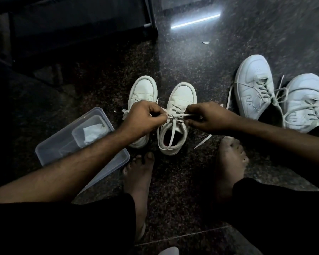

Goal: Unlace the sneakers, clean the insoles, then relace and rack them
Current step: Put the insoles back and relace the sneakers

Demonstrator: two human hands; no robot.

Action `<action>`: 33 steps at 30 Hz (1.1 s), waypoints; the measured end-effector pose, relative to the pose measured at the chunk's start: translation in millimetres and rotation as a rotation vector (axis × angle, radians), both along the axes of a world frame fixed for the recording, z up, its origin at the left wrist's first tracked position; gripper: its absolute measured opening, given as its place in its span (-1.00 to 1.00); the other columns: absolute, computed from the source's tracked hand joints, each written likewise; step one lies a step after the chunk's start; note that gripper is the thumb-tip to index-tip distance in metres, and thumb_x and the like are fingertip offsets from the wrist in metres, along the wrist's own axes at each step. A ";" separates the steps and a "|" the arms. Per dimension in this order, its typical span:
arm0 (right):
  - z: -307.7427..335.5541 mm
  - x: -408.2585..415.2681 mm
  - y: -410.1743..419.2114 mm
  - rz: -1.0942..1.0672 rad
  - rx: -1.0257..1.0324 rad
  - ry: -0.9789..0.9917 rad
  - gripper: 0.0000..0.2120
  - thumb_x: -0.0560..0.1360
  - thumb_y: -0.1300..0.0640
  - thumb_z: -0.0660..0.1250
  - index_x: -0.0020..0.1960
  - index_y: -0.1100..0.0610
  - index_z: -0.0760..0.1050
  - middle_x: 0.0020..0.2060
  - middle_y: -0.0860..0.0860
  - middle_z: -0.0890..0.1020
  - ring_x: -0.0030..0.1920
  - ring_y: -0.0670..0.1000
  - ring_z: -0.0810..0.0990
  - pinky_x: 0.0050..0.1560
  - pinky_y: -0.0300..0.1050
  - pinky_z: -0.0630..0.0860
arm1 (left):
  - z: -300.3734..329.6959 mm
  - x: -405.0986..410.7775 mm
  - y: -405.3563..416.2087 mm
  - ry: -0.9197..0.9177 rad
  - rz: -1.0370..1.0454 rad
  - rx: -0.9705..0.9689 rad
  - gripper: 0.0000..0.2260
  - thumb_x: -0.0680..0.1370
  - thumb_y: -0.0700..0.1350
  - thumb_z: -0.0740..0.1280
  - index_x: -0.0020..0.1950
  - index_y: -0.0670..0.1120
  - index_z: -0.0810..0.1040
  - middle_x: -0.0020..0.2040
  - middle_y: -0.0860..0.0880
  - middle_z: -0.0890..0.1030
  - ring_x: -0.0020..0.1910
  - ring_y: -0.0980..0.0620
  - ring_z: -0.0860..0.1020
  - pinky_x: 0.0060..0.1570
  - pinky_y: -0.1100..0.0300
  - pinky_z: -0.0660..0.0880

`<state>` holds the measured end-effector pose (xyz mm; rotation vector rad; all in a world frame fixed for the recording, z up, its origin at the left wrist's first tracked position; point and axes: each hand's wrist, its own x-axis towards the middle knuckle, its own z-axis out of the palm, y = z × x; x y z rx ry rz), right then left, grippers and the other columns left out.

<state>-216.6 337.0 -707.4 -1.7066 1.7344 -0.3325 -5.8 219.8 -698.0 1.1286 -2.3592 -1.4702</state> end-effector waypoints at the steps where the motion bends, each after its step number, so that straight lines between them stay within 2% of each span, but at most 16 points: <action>1: 0.6 -0.4 0.2 0.000 0.000 0.002 -0.89 0.53 0.03 0.36 -0.12 0.05 0.50 -0.32 -0.11 0.52 -0.29 -0.02 0.51 -0.22 -0.15 0.35 | -0.9 0.4 -0.7 -0.002 0.012 0.002 -0.87 0.48 -0.21 0.44 -0.26 -0.19 0.69 -0.23 0.04 0.71 -0.27 0.19 0.64 -0.31 0.29 0.52; 5: 4.9 -2.2 1.6 0.010 0.087 0.000 -0.75 0.47 -0.11 0.24 -0.20 0.06 0.40 -0.40 -0.06 0.49 -0.35 0.02 0.46 -0.25 -0.08 0.37 | -1.2 1.1 -2.1 0.006 0.110 -0.021 -0.84 0.54 -0.21 0.42 -0.24 -0.15 0.67 -0.27 0.05 0.69 -0.45 0.30 0.55 -0.39 0.38 0.44; 7: 4.3 -3.7 3.1 0.020 0.146 -0.014 -0.75 0.42 -0.12 0.23 -0.21 0.07 0.39 -0.43 -0.05 0.47 -0.39 -0.05 0.43 -0.24 -0.05 0.40 | -2.5 1.4 -2.1 0.032 0.176 0.006 -0.83 0.56 -0.21 0.38 -0.23 -0.16 0.63 -0.31 0.04 0.65 -0.47 0.23 0.55 -0.42 0.35 0.43; 9: 1.7 -5.4 4.6 0.026 0.183 -0.026 -0.74 0.39 -0.12 0.23 -0.20 0.08 0.39 -0.43 -0.04 0.46 -0.40 -0.08 0.41 -0.23 0.00 0.42 | -2.9 0.9 -1.6 0.087 0.252 0.092 -0.83 0.56 -0.21 0.33 -0.20 -0.22 0.61 -0.32 -0.01 0.62 -0.38 0.11 0.57 -0.38 0.26 0.50; 11: -1.1 -7.0 4.6 0.019 0.209 -0.036 -0.74 0.38 -0.09 0.25 -0.22 0.11 0.37 -0.43 -0.03 0.45 -0.39 -0.05 0.39 -0.24 0.01 0.41 | -1.2 -2.2 -0.2 0.175 0.331 0.244 -0.79 0.55 -0.23 0.26 -0.22 -0.27 0.60 -0.24 -0.14 0.63 -0.24 -0.03 0.56 -0.21 0.11 0.54; 14: -3.5 -7.9 2.7 0.010 0.217 -0.034 -0.76 0.43 -0.01 0.32 -0.24 0.13 0.36 -0.42 -0.03 0.45 -0.36 -0.02 0.41 -0.25 -0.01 0.39 | 9.2 -8.0 -1.2 0.328 0.483 0.593 -0.63 0.55 -0.29 0.16 -0.40 -0.12 0.59 -0.13 -0.24 0.63 -0.10 -0.16 0.55 0.00 0.00 0.50; 16: -4.1 -8.2 2.0 -0.030 0.181 -0.028 -0.76 0.44 -0.03 0.31 -0.23 0.11 0.38 -0.39 -0.05 0.49 -0.32 0.00 0.46 -0.25 -0.06 0.39 | 14.3 -8.6 -5.4 0.432 0.552 0.812 -0.63 0.56 -0.29 0.16 -0.42 -0.11 0.53 -0.18 -0.16 0.67 -0.14 -0.09 0.63 0.11 -0.01 0.50; 18: -6.5 -8.6 1.3 -0.101 0.139 -0.065 -0.86 0.48 0.03 0.34 -0.19 0.03 0.42 -0.35 -0.09 0.53 -0.30 -0.02 0.50 -0.27 -0.16 0.39 | 16.2 -8.5 -6.5 0.453 0.541 0.891 -0.65 0.57 -0.28 0.17 -0.39 -0.11 0.54 -0.32 -0.07 0.63 -0.29 -0.03 0.62 0.08 0.02 0.52; 19: -8.4 -8.9 0.9 -0.144 0.138 -0.126 -0.91 0.49 0.08 0.36 -0.15 -0.01 0.46 -0.32 -0.11 0.58 -0.28 -0.03 0.54 -0.23 -0.18 0.43 | 15.8 -8.8 -5.0 0.426 0.512 0.878 -0.70 0.57 -0.28 0.20 -0.35 -0.12 0.51 -0.40 -0.03 0.56 -0.39 0.00 0.56 -0.01 0.06 0.56; 21: -11.1 -9.7 -0.4 -0.212 0.165 -0.315 -0.92 0.46 0.10 0.35 -0.05 -0.03 0.54 -0.21 -0.07 0.69 -0.18 0.01 0.65 -0.08 -0.03 0.57 | 12.5 -9.8 1.3 0.332 0.403 0.774 -0.74 0.60 -0.25 0.29 -0.29 -0.11 0.42 -0.49 0.02 0.39 -0.52 0.07 0.36 -0.24 0.12 0.54; 23: -11.6 -9.5 -0.4 -0.239 0.175 -0.456 -0.83 0.42 0.01 0.36 0.01 -0.07 0.59 -0.13 0.00 0.71 -0.11 0.07 0.67 0.05 0.14 0.58 | 6.7 -7.9 6.9 0.210 0.193 0.535 -0.76 0.57 -0.17 0.42 -0.23 -0.09 0.42 -0.45 0.05 0.40 -0.47 0.08 0.33 -0.34 0.14 0.41; 26: -9.5 -6.9 1.2 -0.241 0.151 -0.546 -0.79 0.43 -0.09 0.43 -0.01 -0.02 0.62 -0.11 0.10 0.69 -0.16 0.03 0.58 0.02 0.25 0.55 | 4.7 -6.6 12.3 0.066 -0.175 0.136 -0.76 0.48 -0.09 0.54 -0.15 -0.11 0.49 -0.31 0.10 0.49 -0.33 0.13 0.42 -0.29 0.22 0.39; 27: -9.9 -6.4 1.9 -0.248 0.147 -0.575 -0.80 0.45 -0.08 0.46 -0.02 0.03 0.62 -0.11 0.13 0.69 -0.16 0.01 0.56 0.00 0.23 0.56 | 4.9 -6.9 12.7 0.039 -0.239 -0.005 -0.77 0.46 -0.06 0.55 -0.14 -0.09 0.53 -0.27 0.11 0.52 -0.30 0.15 0.46 -0.27 0.25 0.41; 29: -8.2 -4.2 2.7 -0.250 0.143 -0.627 -0.76 0.47 -0.07 0.45 -0.06 0.10 0.60 -0.15 0.13 0.68 -0.16 -0.04 0.54 -0.05 0.09 0.53 | 5.7 -7.8 11.8 0.015 -0.277 -0.224 -0.78 0.42 0.03 0.57 -0.16 -0.04 0.58 -0.25 0.11 0.52 -0.26 0.20 0.49 -0.25 0.29 0.39; 31: -6.4 -2.1 3.1 -0.259 0.151 -0.702 -0.73 0.47 -0.04 0.40 -0.07 0.18 0.57 -0.20 0.05 0.65 -0.15 -0.09 0.54 -0.05 -0.06 0.48 | 3.8 -8.0 9.4 -0.010 -0.279 -0.318 -0.74 0.40 0.10 0.57 -0.24 -0.04 0.60 -0.29 0.13 0.45 -0.29 0.23 0.43 -0.29 0.32 0.30; 33: -4.2 0.2 3.4 -0.269 0.149 -0.780 -0.74 0.50 0.01 0.37 -0.08 0.23 0.54 -0.22 0.00 0.61 -0.16 -0.11 0.52 -0.07 -0.17 0.46 | -0.2 -7.2 10.3 -0.054 -0.278 -0.343 -0.71 0.38 0.14 0.56 -0.28 -0.04 0.62 -0.30 0.10 0.45 -0.31 0.18 0.42 -0.30 0.27 0.27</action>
